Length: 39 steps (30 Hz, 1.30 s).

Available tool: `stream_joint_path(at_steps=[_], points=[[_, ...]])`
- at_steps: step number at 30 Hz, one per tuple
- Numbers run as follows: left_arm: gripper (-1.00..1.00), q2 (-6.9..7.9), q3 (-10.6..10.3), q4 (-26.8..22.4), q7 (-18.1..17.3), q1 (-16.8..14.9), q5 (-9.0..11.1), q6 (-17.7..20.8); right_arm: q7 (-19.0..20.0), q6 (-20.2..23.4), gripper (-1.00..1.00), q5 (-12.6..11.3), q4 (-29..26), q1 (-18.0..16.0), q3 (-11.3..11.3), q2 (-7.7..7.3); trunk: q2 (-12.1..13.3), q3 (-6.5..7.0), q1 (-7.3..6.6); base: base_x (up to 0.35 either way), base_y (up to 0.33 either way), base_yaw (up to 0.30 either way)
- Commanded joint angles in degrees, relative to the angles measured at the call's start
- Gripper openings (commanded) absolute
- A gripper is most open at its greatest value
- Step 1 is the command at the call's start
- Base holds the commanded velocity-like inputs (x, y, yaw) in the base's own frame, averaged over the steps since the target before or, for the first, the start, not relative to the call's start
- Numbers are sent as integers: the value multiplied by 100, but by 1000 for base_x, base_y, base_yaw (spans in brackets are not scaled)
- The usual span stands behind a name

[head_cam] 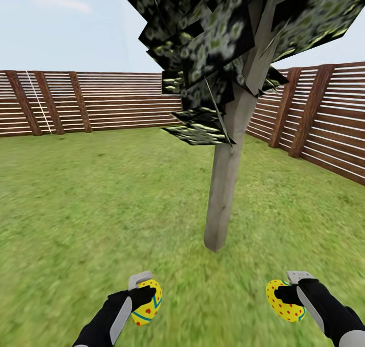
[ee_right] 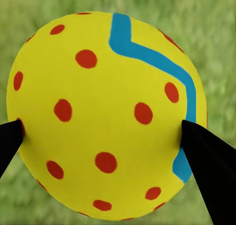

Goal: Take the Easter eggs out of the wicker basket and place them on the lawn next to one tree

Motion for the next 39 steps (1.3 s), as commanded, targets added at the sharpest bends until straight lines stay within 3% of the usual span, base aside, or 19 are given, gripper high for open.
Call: stream_joint_path(at_steps=[1,3,5,6,8,9,11,12,14,15,17,19,21,30,35,39], points=[[-100,21,31,-76,33,-1,63,67,-2,23,-100,-25,-7,-3,25,-8,-44,-24,22,0,0,0],[-100,180,83,-461,35,-1,76,250,-2,23,-100,-19,-7,-3,25,-10,-124,-60,66,0,0,0],[-100,853,750,-1008,-79,-1,268,883,4,18,-100,-16,-7,-6,25,-10,-205,-96,110,0,0,0],[-100,1092,984,-1380,-255,-1,442,1190,5,21,-100,-16,-7,-6,25,-10,-245,-114,132,0,0,0],[-100,1542,1108,-1827,-502,-1,543,1813,8,23,-100,-16,-7,-7,25,-17,-325,-150,176,0,0,0],[-100,1671,1141,-1888,-531,-1,557,1914,11,23,-100,-16,-7,-4,25,-13,-365,-168,198,0,0,0],[-100,1730,1150,-1863,-495,-1,541,1957,16,23,-100,-16,-12,-4,31,-9,-445,-204,241,0,0,0],[-100,1734,1145,-1705,-483,-1,530,1956,37,32,-100,-16,-46,-5,172,-11,-485,-222,263,0,0,0],[-100,1740,1148,-1606,-481,-1,528,1955,24,5,-100,-23,-71,-4,813,-16,-566,-258,307,0,0,0],[-100,1747,1156,-1595,-482,-1,529,1955,17,9,-100,-35,-76,-5,892,-17,-606,-276,329,0,0,0],[-100,1747,1147,-1435,-484,-1,357,1957,8,47,-100,-104,-80,-5,766,-51,-686,-311,373,0,0,0],[-100,1740,1140,-1297,-490,-1,156,1965,14,61,-100,-66,-84,-3,193,-41,-766,-347,417,0,0,0],[-100,1735,1135,-1206,-513,-1,93,1959,15,66,-100,-39,-86,-4,2,-23,-846,-383,461,0,0,0],[-100,1699,1118,-1186,-561,-1,99,1946,32,297,-100,-37,-459,-5,-47,-29,-1207,-545,659,0,0,0],[-100,1693,1117,-1179,-562,-1,99,1938,46,254,-100,-56,-234,-4,-54,-70,-1328,-599,725,0,0,0],[-100,1703,1014,-1049,-575,130,103,1897,106,294,-100,-72,-109,-3,76,-94,-1328,-599,725,0,-69,0]])
